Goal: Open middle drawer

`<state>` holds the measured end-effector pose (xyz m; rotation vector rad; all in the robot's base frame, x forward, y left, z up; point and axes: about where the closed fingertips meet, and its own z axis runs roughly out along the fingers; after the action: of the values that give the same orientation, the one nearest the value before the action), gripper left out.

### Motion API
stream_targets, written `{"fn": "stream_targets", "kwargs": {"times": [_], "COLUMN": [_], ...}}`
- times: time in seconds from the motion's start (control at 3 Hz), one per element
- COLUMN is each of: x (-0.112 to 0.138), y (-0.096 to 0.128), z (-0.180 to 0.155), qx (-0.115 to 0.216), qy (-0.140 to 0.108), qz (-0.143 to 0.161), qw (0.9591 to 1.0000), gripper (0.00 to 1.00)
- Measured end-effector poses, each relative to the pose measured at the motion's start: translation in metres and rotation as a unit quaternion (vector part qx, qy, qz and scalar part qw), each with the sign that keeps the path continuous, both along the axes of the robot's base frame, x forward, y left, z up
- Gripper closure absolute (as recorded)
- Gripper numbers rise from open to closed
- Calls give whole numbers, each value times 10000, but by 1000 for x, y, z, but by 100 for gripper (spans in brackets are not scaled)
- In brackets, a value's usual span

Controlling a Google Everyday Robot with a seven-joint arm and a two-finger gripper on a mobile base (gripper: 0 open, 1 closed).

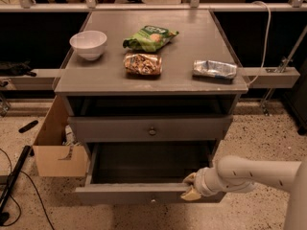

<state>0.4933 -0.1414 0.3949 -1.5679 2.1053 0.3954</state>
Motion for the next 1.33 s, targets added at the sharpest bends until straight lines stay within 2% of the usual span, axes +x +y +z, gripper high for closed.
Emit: {"fn": "stream_targets", "kwargs": {"times": [0.33, 0.67, 1.0, 1.33], "x": [0, 0, -16, -42], "y": [0, 0, 0, -3], "z": [0, 0, -3, -5], "qx": [0, 0, -16, -43], "qy": [0, 0, 19, -30], "qz": [0, 0, 95, 233], "qw": [10000, 10000, 10000, 9997], "gripper": [28, 31, 54, 77]}}
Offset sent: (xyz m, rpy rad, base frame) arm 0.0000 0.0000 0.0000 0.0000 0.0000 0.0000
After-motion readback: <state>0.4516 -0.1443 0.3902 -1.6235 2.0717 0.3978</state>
